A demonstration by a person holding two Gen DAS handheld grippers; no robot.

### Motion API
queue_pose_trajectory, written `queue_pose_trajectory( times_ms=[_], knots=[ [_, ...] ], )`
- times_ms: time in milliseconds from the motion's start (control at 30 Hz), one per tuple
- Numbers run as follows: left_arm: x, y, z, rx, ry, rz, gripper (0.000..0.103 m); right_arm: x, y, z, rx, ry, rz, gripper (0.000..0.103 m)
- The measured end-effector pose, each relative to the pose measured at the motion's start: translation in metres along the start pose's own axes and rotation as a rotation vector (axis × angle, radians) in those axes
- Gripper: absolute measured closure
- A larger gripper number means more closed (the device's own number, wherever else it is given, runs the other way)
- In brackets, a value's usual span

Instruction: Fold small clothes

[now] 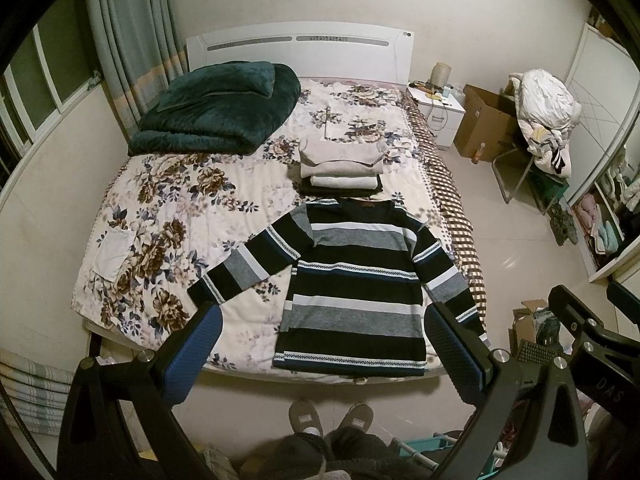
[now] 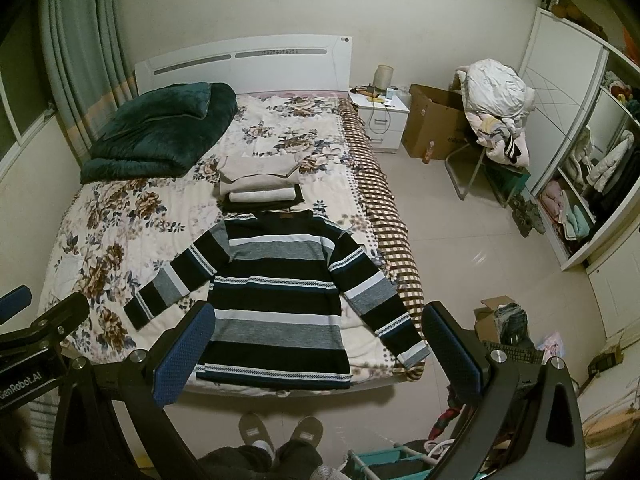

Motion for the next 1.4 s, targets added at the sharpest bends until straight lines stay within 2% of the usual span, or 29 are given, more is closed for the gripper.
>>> queue_pose_trajectory(
  times_ms=[600, 667, 800, 933, 1000, 1067, 1233, 1400],
  knots=[
    [0.0, 0.002, 0.001, 0.004, 0.0, -0.003, 0.0, 0.0, 0.003, 0.003, 0.0, -0.002, 0.002, 0.0],
    [0.0, 0.002, 0.001, 0.004, 0.002, -0.002, 0.0, -0.001, -0.009, -0.008, -0.002, -0.004, 0.006, 0.0],
    [-0.007, -0.016, -0.002, 0.044, -0.054, 0.015, 0.0, -0.004, -0.021, -0.005, -0.022, -0.031, 0.049, 0.0],
    [-0.016, -0.047, 0.033, 0.104, -0.147, 0.049, 0.0, 0.018, -0.023, 0.039, -0.069, -0.021, 0.164, 0.0],
    [-0.016, -0.047, 0.056, 0.122, -0.177, 0.063, 0.0, 0.046, -0.02, 0.072, -0.092, 0.022, 0.247, 0.0],
    [-0.011, -0.05, 0.095, 0.12, -0.184, 0.08, 0.0, 0.077, -0.006, 0.111, -0.126, 0.074, 0.327, 0.0],
    [0.001, -0.037, 0.195, 0.021, -0.177, 0.09, 0.0, 0.171, 0.046, 0.216, -0.23, 0.191, 0.528, 0.0],
    [0.023, -0.024, 0.294, -0.069, -0.213, 0.093, 0.0, 0.273, 0.121, 0.331, -0.353, 0.261, 0.746, 0.0]
  ],
)
Point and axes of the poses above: each gripper's, at about its wrist camera, not at the fingertips, and z roughly the way its jaws point, x to its right, y to its underside, the point moved 8 cm from there along z, roughly the way its jaws point, and after that the axes turned 9 degrees about z, right-handed, at the moved point
